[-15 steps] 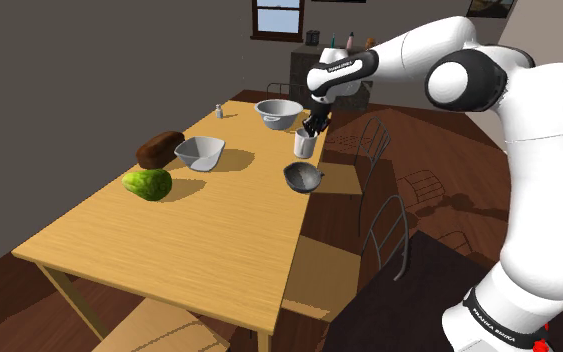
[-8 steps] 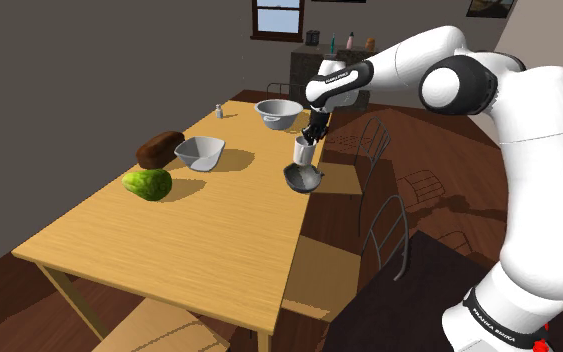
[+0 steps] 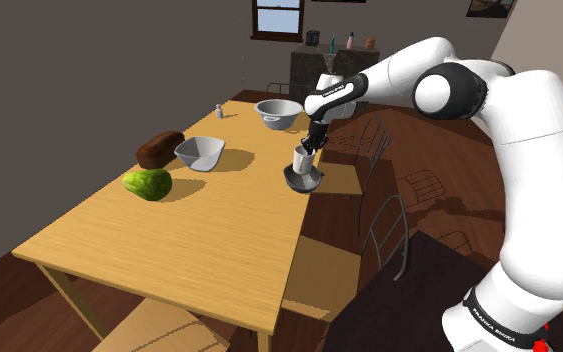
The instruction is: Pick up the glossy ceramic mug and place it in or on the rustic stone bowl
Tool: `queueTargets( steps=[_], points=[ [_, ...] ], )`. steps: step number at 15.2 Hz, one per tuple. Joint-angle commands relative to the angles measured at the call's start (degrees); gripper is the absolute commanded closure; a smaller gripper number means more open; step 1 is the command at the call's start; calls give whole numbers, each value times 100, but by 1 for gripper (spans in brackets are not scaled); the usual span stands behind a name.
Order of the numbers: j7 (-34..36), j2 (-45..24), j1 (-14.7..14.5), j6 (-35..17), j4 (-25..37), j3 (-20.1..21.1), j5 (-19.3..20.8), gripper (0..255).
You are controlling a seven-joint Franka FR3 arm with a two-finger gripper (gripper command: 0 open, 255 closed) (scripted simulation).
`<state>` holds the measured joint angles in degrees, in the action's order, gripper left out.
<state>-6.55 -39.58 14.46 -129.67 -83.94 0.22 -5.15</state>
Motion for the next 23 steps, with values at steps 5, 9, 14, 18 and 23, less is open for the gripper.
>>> queueTargets(
  steps=[5, 9, 14, 18, 23],
  points=[
    [-6, -42, 1, -63, -17, 2, -3, 255],
    [-6, -43, 1, -63, -16, 2, -3, 0],
    [-6, -42, 1, -63, -17, 2, -3, 0],
    [1, 414, 24, 387, -24, -13, 11, 0],
    [1, 414, 24, 387, -24, -13, 11, 0]
  ],
)
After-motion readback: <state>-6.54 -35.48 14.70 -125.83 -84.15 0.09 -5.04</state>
